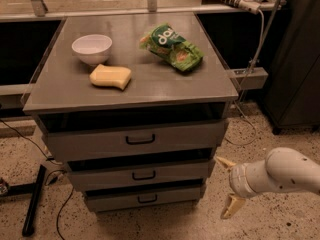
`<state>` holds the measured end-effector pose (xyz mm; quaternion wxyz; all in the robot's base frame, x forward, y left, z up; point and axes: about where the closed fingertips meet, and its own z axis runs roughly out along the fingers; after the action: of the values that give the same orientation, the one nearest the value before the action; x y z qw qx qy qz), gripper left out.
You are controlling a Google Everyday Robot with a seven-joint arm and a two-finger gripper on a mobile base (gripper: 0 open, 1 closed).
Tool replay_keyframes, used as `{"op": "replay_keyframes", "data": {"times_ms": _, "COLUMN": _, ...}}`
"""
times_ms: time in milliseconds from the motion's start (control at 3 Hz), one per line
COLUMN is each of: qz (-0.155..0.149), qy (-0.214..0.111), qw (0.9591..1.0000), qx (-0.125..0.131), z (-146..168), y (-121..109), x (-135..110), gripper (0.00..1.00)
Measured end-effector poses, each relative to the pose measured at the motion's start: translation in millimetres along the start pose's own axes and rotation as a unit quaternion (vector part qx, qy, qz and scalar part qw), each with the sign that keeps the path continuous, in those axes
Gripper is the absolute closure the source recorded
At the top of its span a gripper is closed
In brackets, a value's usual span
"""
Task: Open bottom drawer
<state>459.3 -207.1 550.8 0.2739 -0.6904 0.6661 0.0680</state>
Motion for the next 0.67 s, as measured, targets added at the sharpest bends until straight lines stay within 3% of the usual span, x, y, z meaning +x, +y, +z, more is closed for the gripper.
{"op": "replay_keyframes", "data": {"times_ms": 333, "qz": 0.017, "qy": -0.029, "qw": 0.9993, "qx": -0.019, "z": 53.1, "y": 4.0, "x": 19.7, "gripper": 0.00}}
{"op": "replay_keyframes", "data": {"times_ms": 667, "qz": 0.019, "qy": -0.028, "qw": 0.9992, "qx": -0.022, "z": 56.5, "y": 5.4, "x": 20.1, "gripper": 0.00}}
